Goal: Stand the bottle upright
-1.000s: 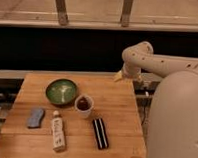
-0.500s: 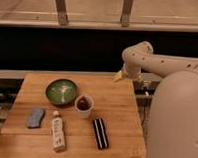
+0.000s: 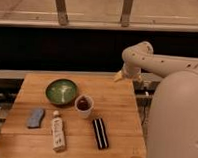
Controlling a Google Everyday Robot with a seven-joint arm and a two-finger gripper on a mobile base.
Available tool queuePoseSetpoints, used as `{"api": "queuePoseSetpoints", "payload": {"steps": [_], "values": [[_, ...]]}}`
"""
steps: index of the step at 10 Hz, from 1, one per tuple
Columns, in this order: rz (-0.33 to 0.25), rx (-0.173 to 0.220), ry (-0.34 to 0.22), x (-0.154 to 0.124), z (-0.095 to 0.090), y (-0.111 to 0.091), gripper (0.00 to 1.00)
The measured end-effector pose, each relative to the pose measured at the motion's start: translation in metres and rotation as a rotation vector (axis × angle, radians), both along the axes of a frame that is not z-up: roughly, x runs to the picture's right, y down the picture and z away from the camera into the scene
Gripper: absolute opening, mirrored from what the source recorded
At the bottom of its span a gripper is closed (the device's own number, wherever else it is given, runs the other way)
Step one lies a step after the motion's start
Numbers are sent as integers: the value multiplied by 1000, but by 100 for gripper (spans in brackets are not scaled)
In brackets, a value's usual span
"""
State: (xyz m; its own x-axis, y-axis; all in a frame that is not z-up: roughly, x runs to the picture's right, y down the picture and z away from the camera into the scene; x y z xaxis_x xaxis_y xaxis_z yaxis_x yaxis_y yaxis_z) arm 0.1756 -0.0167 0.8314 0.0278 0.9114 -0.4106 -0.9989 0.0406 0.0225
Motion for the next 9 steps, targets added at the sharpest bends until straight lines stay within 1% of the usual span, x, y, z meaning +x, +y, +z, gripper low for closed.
{"api": "queuePoseSetpoints", "payload": {"steps": [1,2,3,5,7,9], "values": [[-8,4,-1,-1,-1,-1,80],[-30,9,-10,-4,-4,-5,80],[-58,11,-22,-13,-6,-11,80],[-145,18,-57,-58,-9,-23,80],[-213,28,-80,-106,-12,-31,80],[-277,32,-93,-172,-19,-32,80]]}}
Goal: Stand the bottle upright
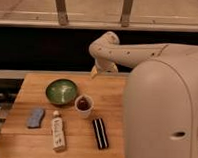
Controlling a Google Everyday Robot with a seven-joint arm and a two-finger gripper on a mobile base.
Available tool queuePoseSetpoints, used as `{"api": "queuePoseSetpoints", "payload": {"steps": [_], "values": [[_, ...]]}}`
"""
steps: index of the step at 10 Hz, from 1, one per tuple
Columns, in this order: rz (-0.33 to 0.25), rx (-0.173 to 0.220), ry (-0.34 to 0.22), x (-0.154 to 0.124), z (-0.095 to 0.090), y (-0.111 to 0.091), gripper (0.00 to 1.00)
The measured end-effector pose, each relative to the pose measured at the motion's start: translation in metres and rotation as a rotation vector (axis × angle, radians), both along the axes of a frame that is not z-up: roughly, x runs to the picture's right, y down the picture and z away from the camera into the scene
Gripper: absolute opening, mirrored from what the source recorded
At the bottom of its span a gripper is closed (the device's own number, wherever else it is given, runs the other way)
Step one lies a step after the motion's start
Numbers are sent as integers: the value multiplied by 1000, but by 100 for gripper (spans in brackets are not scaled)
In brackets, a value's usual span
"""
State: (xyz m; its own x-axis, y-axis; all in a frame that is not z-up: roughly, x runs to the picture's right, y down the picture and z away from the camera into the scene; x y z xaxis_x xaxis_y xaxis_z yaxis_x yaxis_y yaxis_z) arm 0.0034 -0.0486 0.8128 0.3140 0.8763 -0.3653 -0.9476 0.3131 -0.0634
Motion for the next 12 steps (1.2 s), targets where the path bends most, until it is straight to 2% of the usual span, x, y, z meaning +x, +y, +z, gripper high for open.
{"api": "queuePoseSetpoints", "payload": {"steps": [2,8,10,12], "values": [[-28,-4,-29,-40,-10,4,80],[-27,-6,-25,-38,-10,5,80],[-65,-2,-33,-46,-16,8,80],[-104,14,-49,-63,-30,21,80]]}}
